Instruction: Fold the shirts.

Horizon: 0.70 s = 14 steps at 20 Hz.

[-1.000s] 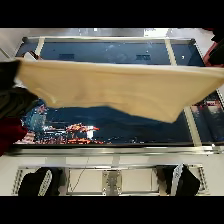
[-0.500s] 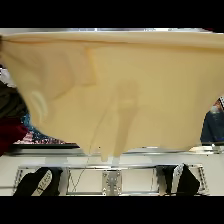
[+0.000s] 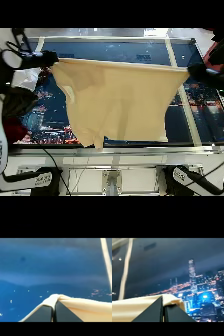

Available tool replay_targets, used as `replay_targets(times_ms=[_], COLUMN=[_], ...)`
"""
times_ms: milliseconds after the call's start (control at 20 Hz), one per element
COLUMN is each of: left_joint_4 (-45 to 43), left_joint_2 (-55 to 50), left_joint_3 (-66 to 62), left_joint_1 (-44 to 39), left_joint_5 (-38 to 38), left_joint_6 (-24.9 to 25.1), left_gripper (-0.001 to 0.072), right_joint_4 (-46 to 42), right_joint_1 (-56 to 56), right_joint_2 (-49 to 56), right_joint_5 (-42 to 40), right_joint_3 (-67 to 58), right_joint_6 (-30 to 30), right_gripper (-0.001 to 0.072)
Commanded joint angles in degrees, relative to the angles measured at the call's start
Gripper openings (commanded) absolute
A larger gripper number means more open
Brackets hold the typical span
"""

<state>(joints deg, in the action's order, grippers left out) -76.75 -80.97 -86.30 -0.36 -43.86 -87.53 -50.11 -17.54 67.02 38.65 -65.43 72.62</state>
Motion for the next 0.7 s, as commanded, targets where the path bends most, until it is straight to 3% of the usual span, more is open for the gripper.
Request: replay_targets(times_ms=[0,100,300,400,500,650], left_joint_4=[-2.8,-2.7,-2.6,-2.5,-3.2,-4.1], left_joint_2=[-9.4,-11.9,-11.9,-11.3,-11.4,-11.4], left_joint_3=[-0.1,-0.1,-0.1,-0.1,0.5,5.4], left_joint_1=[-1.2,-1.2,-1.2,-1.2,-1.5,-2.3], left_joint_5=[9.5,12.5,9.5,3.4,-8.2,-10.1], left_joint_6=[-4.1,-4.7,-4.6,-4.6,-2.4,-1.0], left_gripper=[0.0009,0.0009,0.0009,0.0009,0.0010,0.0009], right_joint_4=[-10.1,-10.1,-10.6,-13.4,-14.4,-16.2], right_joint_1=[7.1,7.1,7.1,7.1,7.1,7.6], right_joint_2=[14.5,19.7,21.2,20.0,19.8,20.5], right_joint_5=[-17.6,-18.4,-16.6,-12.6,-6.9,0.6], right_joint_3=[-1.9,-5.4,-10.4,-12.5,-12.9,-10.6], right_joint_6=[7.1,6.5,5.1,5.1,5.1,5.1], right_gripper=[0.0035,0.0035,0.0035,0.0035,0.0035,0.0035])
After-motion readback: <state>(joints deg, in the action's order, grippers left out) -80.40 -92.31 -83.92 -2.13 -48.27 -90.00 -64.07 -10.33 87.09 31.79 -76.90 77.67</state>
